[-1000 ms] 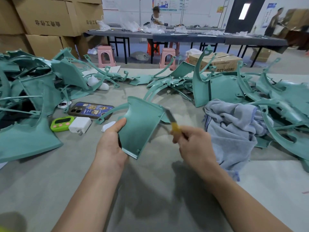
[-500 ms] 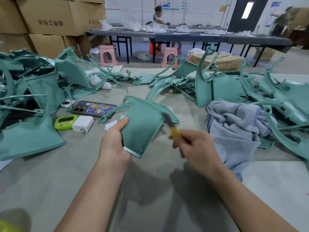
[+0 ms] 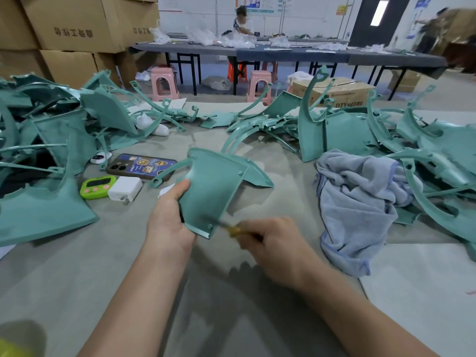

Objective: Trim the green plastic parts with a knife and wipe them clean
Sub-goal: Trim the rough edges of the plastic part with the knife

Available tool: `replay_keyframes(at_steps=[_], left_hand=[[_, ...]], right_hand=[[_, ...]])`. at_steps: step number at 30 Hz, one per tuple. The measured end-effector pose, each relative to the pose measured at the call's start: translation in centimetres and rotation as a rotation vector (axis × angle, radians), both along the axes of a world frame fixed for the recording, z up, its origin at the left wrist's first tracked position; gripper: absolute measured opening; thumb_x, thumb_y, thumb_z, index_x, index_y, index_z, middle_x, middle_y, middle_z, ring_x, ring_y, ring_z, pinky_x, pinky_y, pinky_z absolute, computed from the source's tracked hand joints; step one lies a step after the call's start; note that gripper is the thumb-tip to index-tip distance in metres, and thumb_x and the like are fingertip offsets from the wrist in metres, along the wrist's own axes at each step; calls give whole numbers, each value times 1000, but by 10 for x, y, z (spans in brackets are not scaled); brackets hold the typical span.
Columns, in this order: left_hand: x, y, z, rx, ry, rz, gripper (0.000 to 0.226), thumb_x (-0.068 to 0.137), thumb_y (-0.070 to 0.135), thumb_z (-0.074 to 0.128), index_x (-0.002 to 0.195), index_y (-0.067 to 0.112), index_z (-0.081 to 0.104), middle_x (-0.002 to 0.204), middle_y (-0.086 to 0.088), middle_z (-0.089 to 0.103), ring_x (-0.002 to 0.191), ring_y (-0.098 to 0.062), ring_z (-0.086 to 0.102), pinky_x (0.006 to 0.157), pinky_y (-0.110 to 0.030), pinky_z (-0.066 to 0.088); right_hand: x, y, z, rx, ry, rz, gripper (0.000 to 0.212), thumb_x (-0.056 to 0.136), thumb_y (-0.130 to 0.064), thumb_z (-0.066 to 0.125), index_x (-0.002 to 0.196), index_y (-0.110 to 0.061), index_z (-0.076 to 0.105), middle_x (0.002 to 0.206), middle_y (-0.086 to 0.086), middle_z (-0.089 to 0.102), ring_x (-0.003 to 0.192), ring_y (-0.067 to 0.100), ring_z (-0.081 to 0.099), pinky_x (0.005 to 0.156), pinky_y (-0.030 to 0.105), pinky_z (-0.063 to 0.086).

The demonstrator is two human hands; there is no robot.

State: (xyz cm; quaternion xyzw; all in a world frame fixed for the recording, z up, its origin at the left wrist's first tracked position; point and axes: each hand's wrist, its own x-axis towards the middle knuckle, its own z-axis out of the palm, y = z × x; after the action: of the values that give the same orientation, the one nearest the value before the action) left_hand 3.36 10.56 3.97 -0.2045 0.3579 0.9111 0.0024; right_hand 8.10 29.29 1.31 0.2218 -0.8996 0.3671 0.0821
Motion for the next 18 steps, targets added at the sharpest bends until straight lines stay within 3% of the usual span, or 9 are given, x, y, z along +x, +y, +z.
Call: replay_keyframes(at_steps=[3, 4, 6, 8, 10, 13, 14, 16, 18], left_hand=[[0, -1, 1, 4, 0, 5, 38, 97, 16, 62, 135, 12, 61, 96, -9, 78, 69, -24, 76, 52, -35, 60], [0, -1, 1, 6, 5, 9, 39, 97, 16, 62, 135, 12, 61, 98, -10, 78, 69, -24, 76, 52, -35, 60], [1, 0, 0, -1, -2, 7, 38, 96, 16, 64, 133, 12, 63, 100, -10, 78, 70, -24, 76, 51, -36, 59], [2, 3, 0, -4, -18, -9, 32, 94, 18, 65, 126, 12, 67, 99, -10, 79, 72, -25, 77, 52, -37, 60], [3, 5, 1, 2, -8, -11, 28, 94, 18, 65, 121, 12, 69, 98, -10, 79, 77, -26, 77, 56, -40, 61], [4, 0, 5, 100, 41, -34, 29, 97, 16, 60, 124, 10, 68, 104, -11, 78, 85, -26, 77, 66, -46, 64], [5, -3, 6, 140, 49, -58, 29, 99, 18, 57, 124, 9, 68, 107, -12, 77, 88, -27, 77, 72, -47, 63], [6, -6, 8, 149, 78, -91, 29, 99, 18, 55, 124, 8, 68, 111, -12, 76, 94, -27, 76, 80, -47, 62], [7, -5, 7, 58, 123, -83, 24, 98, 14, 56, 116, 9, 71, 109, -12, 77, 92, -27, 76, 72, -44, 63]], right_hand=[[-16, 12, 3, -203, 12, -411, 21, 95, -25, 61, 76, -16, 67, 58, -8, 61, 48, 11, 51, 53, 38, 49], [-17, 18, 3, -239, 43, -444, 25, 96, -24, 62, 74, -14, 65, 55, -6, 59, 46, 10, 48, 51, 36, 46], [-11, 24, 4, -290, 13, -258, 19, 95, -24, 62, 78, -14, 66, 55, -3, 53, 46, 6, 41, 48, 28, 36], [0, 16, 3, -169, -67, -13, 11, 92, -26, 60, 84, -23, 68, 59, -7, 54, 49, 4, 42, 49, 19, 32], [-5, 11, -3, -77, -81, -39, 12, 92, -27, 59, 84, -26, 67, 64, -9, 60, 52, 4, 48, 50, 17, 34], [-28, 25, 3, -182, -119, -419, 26, 97, -26, 61, 74, -17, 70, 63, -6, 68, 56, 8, 59, 56, 28, 46], [-31, 32, 5, -181, -161, -474, 28, 98, -27, 61, 75, -14, 71, 64, -1, 69, 59, 14, 63, 59, 37, 51], [-34, 41, 9, -117, -226, -487, 37, 97, -32, 62, 67, -11, 68, 58, 4, 66, 59, 24, 61, 61, 42, 51], [-30, 42, 11, -17, -235, -514, 55, 98, -45, 59, 54, -11, 55, 45, -2, 53, 46, 18, 48, 52, 38, 42]])
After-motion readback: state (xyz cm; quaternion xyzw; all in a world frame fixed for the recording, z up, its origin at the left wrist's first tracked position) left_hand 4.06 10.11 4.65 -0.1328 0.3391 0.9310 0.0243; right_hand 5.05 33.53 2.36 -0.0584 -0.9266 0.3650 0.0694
